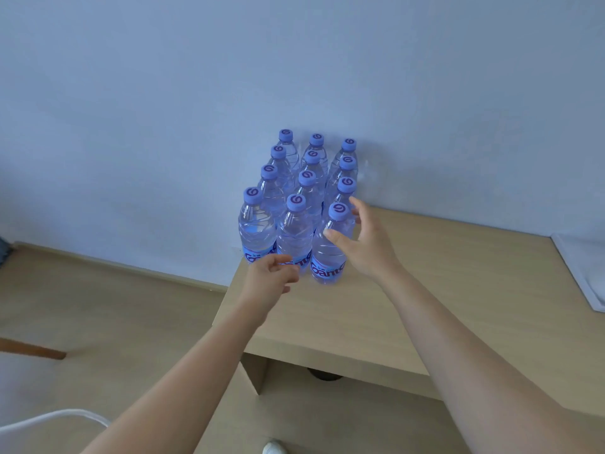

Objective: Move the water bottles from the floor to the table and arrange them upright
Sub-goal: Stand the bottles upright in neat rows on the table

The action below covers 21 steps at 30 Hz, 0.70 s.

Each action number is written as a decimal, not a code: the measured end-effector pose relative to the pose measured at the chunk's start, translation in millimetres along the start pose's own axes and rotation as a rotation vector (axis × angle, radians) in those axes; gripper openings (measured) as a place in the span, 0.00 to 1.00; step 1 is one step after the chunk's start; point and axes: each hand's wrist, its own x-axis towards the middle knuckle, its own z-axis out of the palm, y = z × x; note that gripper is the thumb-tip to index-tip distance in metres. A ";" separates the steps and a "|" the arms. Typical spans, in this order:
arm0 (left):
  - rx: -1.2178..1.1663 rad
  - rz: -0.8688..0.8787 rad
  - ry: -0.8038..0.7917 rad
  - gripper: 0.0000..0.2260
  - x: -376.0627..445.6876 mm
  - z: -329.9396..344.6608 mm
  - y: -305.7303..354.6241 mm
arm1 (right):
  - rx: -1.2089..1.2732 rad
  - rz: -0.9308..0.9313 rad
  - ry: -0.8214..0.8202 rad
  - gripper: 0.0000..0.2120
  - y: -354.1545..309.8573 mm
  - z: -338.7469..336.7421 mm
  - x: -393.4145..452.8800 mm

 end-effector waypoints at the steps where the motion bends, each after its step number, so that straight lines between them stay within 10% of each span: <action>1: 0.014 0.022 0.034 0.09 -2.9 -2.7 3.8 | -0.017 -0.020 0.023 0.31 -4.9 -2.6 -2.2; 21: 0.319 0.273 0.224 0.26 40.6 -55.2 47.8 | -0.112 0.179 0.122 0.27 -25.5 4.6 -3.9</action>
